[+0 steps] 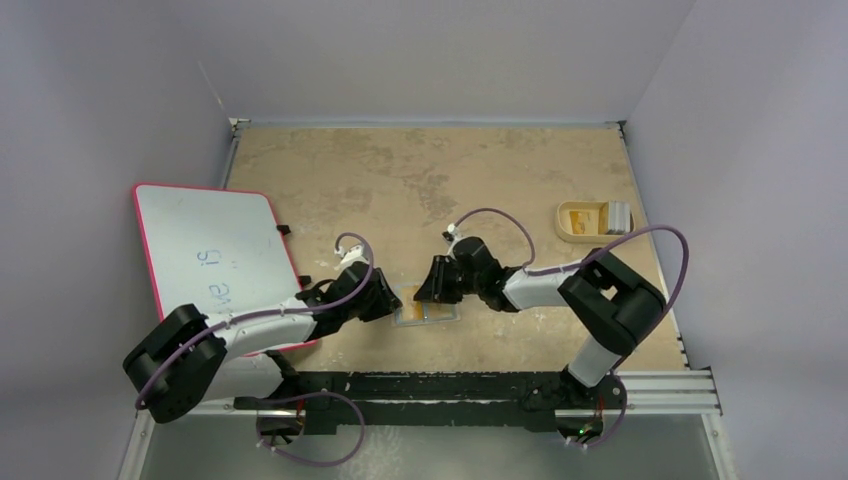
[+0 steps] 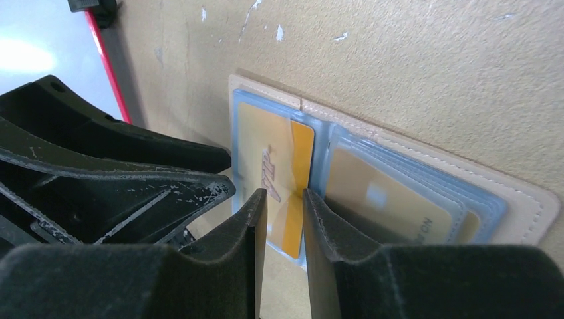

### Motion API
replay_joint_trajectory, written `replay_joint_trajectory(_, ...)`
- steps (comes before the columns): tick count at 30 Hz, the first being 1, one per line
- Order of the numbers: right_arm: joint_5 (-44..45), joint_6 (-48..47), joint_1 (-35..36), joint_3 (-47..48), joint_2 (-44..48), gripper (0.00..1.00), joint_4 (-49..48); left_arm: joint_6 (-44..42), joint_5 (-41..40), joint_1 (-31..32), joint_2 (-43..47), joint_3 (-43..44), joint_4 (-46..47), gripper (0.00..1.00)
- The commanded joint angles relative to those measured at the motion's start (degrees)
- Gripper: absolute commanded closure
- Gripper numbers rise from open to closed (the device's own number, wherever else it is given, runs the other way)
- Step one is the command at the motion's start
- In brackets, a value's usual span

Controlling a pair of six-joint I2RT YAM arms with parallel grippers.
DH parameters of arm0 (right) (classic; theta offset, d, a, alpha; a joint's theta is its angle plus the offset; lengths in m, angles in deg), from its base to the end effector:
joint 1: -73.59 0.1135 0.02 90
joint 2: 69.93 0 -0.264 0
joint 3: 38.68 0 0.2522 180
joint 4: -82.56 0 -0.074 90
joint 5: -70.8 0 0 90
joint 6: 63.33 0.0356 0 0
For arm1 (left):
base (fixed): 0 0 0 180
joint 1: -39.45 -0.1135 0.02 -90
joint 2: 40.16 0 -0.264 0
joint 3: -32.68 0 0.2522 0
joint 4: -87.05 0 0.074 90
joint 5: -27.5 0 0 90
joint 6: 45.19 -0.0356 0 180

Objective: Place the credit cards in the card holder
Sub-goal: Insert the credit card into the card holder.

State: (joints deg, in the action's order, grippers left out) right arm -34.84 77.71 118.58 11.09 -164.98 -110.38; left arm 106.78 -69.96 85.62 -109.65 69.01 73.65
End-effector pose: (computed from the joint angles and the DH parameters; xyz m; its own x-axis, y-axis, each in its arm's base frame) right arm 0.2140 0.2275 0.1393 -0.8925 0.1666 -0.4191 -0.2352 0.6211 0.7477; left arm 0.1514 -0.1510 0.1435 -0.8131 -0.4168 -0.4063 -0.1368 0.8153 -0.5626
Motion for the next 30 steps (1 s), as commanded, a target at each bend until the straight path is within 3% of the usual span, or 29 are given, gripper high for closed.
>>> replay_joint_trajectory(1,-3.28,3.14,1.23,-1.23,-1.56,0.73,-7.47,0.05,1.16,-0.18,-0.37,-0.77,3.44,0.64)
replay_joint_trajectory(5,-4.47,3.95,2.27,-0.6,-3.42,0.75,-10.78,0.04,1.18,-0.24,-0.14,-0.39,3.13,0.64)
replay_joint_trajectory(8,-3.64,2.36,2.42,0.24,-3.08,0.76,-7.73,-0.34,0.37,-0.21,0.14,0.11,1.86,0.66)
replay_joint_trajectory(12,1.2,-0.71,2.37,1.79,2.93,0.73,4.08,-1.44,-1.65,-0.21,-0.14,2.0,-2.09,0.73)
replay_joint_trajectory(18,12.46,-4.55,2.32,4.53,10.71,0.65,21.42,-1.84,-3.14,-0.25,-0.75,3.46,-4.04,0.73)
replay_joint_trajectory(24,20.11,-10.71,2.32,8.02,12.37,0.59,34.54,-2.5,-2.82,-0.37,-1.93,4.66,-4.66,0.73)
replay_joint_trajectory(30,21.31,-30.45,2.38,14.57,12.41,0.61,39.68,-3.33,1.07,-2.66,-3.2,6.25,-3.32,0.73)
